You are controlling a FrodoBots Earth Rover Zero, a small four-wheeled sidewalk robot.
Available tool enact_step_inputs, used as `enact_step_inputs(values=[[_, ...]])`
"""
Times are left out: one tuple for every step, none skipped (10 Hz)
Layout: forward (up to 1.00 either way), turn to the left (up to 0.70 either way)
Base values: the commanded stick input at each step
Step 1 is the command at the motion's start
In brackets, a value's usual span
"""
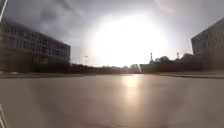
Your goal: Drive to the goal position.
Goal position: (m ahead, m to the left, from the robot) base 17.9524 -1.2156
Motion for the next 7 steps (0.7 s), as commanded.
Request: enact_step_inputs(values=[[0.70, 0.00], [0.70, 0.00], [0.70, 0.00], [0.70, 0.00], [0.70, 0.00], [0.70, -0.06], [0.70, -0.12]])
